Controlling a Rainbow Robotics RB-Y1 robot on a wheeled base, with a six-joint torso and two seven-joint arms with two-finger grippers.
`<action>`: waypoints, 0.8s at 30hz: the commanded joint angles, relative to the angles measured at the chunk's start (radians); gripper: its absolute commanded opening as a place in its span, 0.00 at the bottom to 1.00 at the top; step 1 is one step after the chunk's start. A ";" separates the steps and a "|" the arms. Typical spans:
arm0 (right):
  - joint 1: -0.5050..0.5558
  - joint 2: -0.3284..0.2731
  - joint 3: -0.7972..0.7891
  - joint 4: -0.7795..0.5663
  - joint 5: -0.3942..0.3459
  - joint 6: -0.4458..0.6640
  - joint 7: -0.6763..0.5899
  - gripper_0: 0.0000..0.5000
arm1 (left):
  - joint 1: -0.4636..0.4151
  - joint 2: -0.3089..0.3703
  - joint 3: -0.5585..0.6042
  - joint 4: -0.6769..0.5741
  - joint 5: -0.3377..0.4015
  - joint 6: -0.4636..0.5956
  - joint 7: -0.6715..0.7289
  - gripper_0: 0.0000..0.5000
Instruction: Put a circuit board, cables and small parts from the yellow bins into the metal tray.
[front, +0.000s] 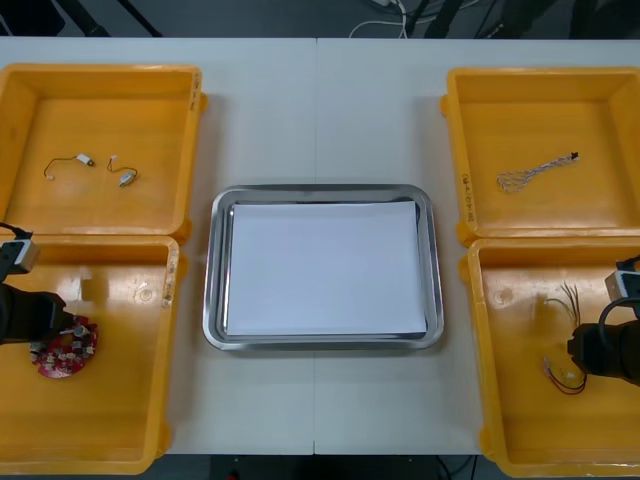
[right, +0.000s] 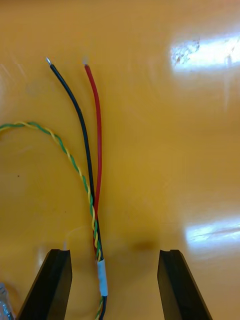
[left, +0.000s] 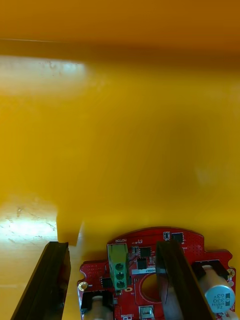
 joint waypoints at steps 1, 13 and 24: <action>0.027 0.001 0.013 -0.004 -0.008 -0.010 0.043 1.00 | 0.031 -0.011 -0.019 -0.006 -0.014 -0.018 0.039 0.97; 0.039 0.018 0.030 -0.004 0.010 -0.010 0.037 1.00 | 0.039 -0.011 -0.033 -0.006 -0.024 -0.043 0.037 0.00; 0.050 0.038 0.036 -0.004 0.023 -0.012 0.031 1.00 | 0.031 -0.010 -0.008 -0.012 -0.014 -0.037 0.028 0.00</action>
